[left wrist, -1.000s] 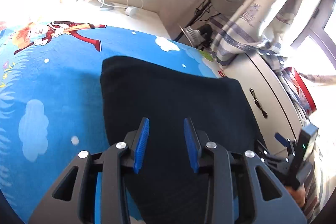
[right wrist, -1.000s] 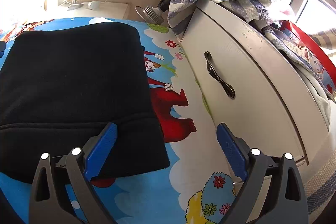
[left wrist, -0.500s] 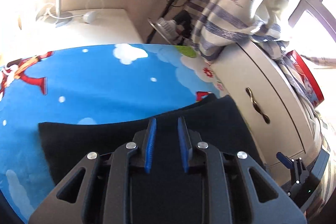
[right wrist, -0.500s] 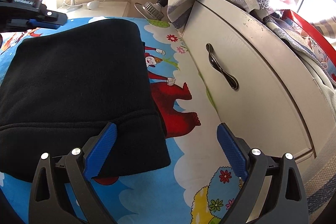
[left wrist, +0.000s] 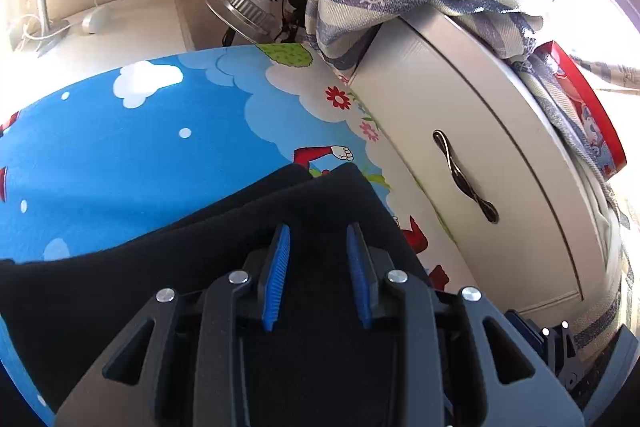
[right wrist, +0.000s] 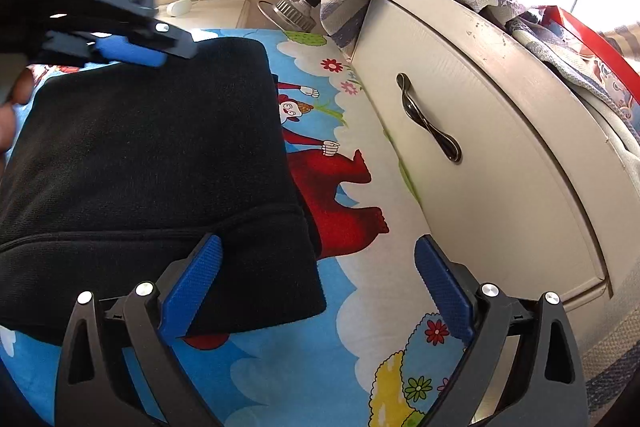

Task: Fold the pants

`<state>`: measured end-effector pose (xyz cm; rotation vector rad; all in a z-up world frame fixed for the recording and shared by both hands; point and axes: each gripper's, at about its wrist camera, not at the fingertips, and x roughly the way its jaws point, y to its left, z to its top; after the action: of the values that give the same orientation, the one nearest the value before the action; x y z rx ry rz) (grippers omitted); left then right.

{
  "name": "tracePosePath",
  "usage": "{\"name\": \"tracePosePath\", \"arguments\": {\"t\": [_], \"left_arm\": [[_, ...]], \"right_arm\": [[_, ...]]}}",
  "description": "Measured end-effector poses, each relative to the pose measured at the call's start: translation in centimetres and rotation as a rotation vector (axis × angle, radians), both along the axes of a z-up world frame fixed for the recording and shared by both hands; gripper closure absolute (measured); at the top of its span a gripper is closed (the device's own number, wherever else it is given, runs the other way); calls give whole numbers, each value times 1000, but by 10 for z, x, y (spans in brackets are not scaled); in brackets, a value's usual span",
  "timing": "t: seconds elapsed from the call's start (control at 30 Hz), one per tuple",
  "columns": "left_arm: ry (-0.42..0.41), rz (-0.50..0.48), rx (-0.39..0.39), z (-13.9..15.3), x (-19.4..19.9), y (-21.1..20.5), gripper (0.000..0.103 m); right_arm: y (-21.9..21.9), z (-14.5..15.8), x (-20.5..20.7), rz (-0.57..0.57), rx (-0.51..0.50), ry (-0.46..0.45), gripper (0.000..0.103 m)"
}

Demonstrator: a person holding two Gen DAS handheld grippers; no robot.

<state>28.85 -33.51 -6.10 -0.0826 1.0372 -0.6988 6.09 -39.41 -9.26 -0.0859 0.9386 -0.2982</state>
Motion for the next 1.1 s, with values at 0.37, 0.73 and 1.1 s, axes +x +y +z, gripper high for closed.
{"name": "tracePosePath", "arguments": {"t": [0.37, 0.73, 1.1], "left_arm": [[51, 297, -28, -40, -153, 156, 58], [-19, 253, -42, -44, -171, 153, 39], [-21, 228, -57, -33, -169, 146, 14]], "right_arm": [[6, 4, -4, -12, -34, 12, 8], [26, 44, 49, -3, -101, -32, 8], [31, 36, 26, -50, -132, 36, 5]]}}
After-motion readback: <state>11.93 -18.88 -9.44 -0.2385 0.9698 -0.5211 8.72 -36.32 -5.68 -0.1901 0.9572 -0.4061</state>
